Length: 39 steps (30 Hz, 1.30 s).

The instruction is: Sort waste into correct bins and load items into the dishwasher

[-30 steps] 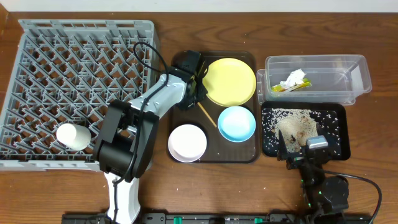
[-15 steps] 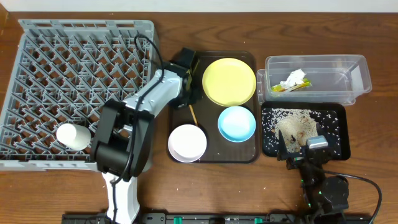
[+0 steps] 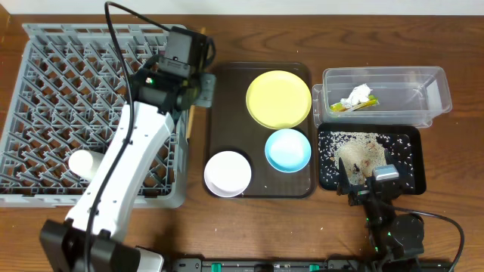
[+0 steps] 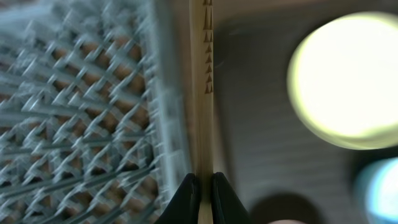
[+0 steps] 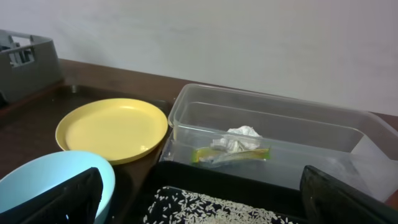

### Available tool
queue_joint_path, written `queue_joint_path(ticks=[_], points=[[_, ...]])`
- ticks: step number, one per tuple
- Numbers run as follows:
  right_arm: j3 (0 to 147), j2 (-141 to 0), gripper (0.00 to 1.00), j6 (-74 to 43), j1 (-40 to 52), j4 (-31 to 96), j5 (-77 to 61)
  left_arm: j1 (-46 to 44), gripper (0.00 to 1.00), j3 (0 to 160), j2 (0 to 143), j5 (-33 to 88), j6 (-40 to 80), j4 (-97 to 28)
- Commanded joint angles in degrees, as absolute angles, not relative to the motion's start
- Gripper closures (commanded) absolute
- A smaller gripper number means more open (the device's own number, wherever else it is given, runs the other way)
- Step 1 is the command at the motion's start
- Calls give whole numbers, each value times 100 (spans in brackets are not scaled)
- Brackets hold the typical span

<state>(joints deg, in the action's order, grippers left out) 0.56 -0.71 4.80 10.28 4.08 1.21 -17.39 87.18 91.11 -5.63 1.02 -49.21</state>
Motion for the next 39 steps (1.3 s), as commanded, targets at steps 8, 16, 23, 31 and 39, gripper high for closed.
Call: queue_joint_path(ticks=[8, 16, 23, 31, 39], points=[[30, -38, 1, 412, 972, 410, 102, -993, 92, 8176, 9826, -904, -193, -4943], [30, -38, 1, 412, 972, 410, 102, -972, 59, 8355, 9808, -495, -224, -5105], [30, -38, 1, 412, 972, 410, 102, -1041, 58, 8573, 8910, 1166, 263, -5387], [30, -38, 1, 412, 972, 410, 102, -1927, 58, 8359, 8764, 1284, 1219, -6206], [30, -38, 1, 412, 972, 410, 102, -3164, 58, 7157, 9078, 1264, 1365, -4532]])
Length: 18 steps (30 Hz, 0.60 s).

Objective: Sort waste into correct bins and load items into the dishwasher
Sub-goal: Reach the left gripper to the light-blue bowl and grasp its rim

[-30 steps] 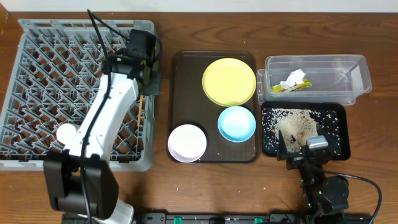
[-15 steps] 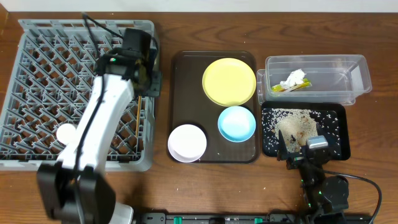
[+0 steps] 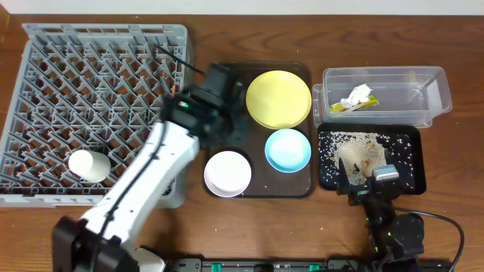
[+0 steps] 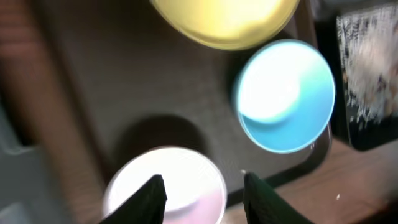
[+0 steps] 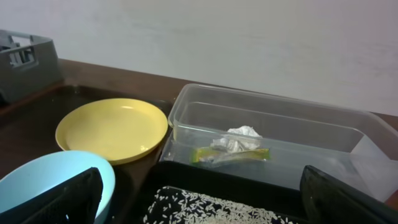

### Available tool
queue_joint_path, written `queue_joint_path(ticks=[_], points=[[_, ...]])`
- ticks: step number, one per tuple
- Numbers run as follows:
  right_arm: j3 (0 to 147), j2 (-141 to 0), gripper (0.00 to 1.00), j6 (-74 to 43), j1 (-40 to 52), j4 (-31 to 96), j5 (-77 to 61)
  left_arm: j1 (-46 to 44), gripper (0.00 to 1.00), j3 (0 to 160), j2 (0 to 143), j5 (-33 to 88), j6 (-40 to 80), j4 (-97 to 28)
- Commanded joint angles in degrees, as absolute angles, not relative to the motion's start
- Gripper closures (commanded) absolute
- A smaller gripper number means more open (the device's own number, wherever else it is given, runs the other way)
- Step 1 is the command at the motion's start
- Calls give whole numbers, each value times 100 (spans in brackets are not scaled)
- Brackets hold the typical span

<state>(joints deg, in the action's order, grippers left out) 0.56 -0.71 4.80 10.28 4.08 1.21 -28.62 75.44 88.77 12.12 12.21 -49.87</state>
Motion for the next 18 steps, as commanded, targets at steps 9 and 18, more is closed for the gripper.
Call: queue_joint_path(ticks=[9, 18], points=[[30, -38, 1, 412, 972, 410, 102, -3356, 58, 6742, 10003, 1337, 1363, -2904], [30, -38, 1, 412, 972, 410, 102, -3356, 59, 6742, 11039, 2755, 1361, -2381]])
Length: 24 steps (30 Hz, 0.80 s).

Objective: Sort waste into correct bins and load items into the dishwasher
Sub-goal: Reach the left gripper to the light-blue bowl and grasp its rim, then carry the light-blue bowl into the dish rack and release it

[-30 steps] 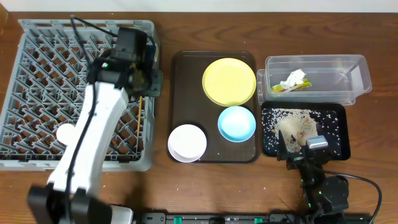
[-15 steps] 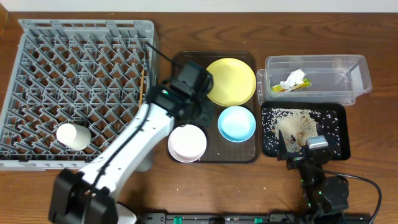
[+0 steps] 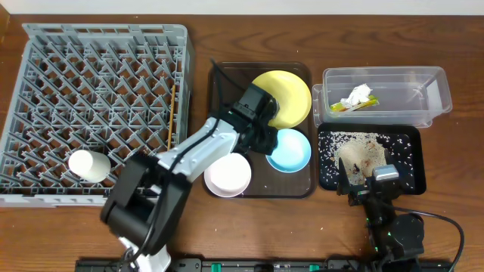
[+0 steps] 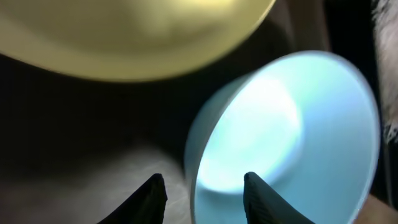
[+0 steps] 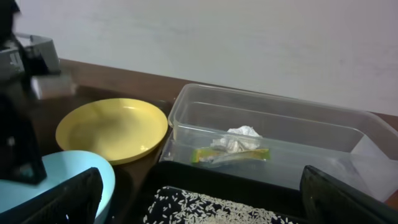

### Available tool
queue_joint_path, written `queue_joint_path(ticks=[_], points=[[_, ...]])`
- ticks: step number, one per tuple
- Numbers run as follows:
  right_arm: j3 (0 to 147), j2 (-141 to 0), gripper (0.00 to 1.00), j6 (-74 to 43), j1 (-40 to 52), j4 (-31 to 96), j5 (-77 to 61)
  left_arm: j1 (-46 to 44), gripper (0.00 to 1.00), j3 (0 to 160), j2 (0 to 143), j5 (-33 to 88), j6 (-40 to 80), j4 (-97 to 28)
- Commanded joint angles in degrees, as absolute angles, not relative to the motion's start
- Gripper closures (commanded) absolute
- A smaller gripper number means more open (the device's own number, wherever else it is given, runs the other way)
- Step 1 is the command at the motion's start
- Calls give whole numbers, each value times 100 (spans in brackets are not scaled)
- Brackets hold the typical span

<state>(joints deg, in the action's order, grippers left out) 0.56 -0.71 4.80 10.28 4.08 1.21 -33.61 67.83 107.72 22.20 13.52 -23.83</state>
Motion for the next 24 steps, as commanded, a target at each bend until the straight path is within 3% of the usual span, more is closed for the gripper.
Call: queue_joint_path(ticks=[1, 7, 14, 18, 24], points=[[30, -38, 1, 412, 972, 410, 102, -3354, 62, 6742, 11115, 2810, 1363, -2373], [30, -38, 1, 412, 972, 410, 102, -3323, 91, 6755, 11144, 2864, 1365, -2366], [30, -38, 1, 412, 972, 410, 102, -2832, 92, 7135, 10283, 2707, 1363, -2947], [30, -38, 1, 412, 972, 410, 102, -2403, 92, 7402, 9321, 1063, 1332, -3634], [30, -38, 1, 412, 972, 410, 102, -1970, 92, 7413, 8285, -2749, 1122, -4211]])
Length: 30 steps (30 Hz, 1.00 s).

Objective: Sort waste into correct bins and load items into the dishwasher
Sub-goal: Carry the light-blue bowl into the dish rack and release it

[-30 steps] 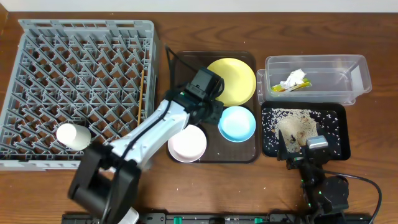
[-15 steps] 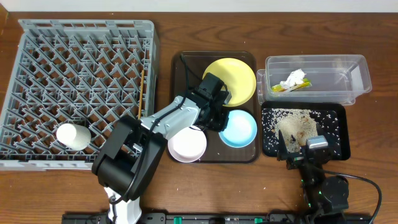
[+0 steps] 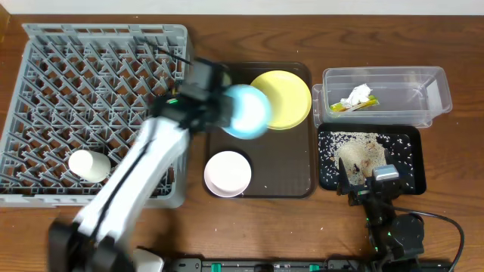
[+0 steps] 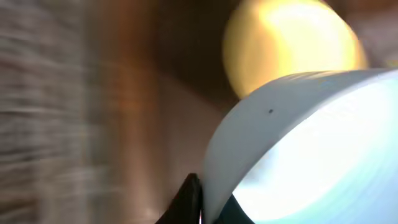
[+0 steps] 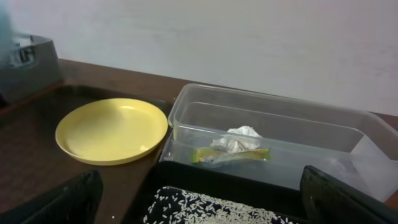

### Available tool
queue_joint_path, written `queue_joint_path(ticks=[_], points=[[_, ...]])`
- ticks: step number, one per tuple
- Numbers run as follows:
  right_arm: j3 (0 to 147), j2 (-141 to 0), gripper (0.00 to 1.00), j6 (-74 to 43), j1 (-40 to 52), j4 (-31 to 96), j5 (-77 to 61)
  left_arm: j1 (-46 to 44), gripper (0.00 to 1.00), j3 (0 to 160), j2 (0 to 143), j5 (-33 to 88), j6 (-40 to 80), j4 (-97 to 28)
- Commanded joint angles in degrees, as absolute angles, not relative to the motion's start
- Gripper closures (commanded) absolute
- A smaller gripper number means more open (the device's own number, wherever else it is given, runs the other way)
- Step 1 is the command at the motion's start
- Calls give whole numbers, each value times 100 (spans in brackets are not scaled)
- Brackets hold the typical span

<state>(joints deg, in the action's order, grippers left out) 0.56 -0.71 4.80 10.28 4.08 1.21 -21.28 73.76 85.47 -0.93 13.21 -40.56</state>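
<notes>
My left gripper (image 3: 221,113) is shut on the rim of a light blue bowl (image 3: 246,111), held above the left part of the dark tray (image 3: 287,177); the bowl (image 4: 298,143) fills the blurred left wrist view. A yellow plate (image 3: 283,97) and a white bowl (image 3: 228,173) lie on the tray. The grey dishwasher rack (image 3: 45,98) at left holds a white cup (image 3: 88,165) and a wooden chopstick (image 3: 175,94). My right gripper (image 5: 202,193) stands open low at the front right.
A clear bin (image 3: 386,94) at the back right holds crumpled paper and a wrapper (image 3: 355,98). In front of it a black tray (image 3: 404,155) carries spilled rice. Bare wooden table lies between rack and tray.
My left gripper was open around the blue bowl's rim on the tray. Now it is shut on the bowl, which is off the tray and further left, near the rack.
My left gripper held a chopstick at the rack's right edge. Then it was open over the tray, the chopstick left in the rack. Then it stood at the blue bowl, and now holds that bowl lifted. The right arm stayed still.
</notes>
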Motion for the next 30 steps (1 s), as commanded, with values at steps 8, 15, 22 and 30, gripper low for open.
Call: queue_joint_path(ticks=[8, 15, 22, 30], points=[[30, -38, 1, 412, 972, 410, 102, -1243, 92, 7345, 8447, -4744, 482, -3944], [30, -38, 1, 412, 972, 410, 102, -888, 92, 7341, 9153, -5256, -54, -2976], [30, -38, 1, 412, 972, 410, 102, -888, 92, 7341, 9933, -5583, -1275, -1435], [30, -38, 1, 412, 972, 410, 102, -891, 92, 7341, 10650, -5970, -2561, 244]])
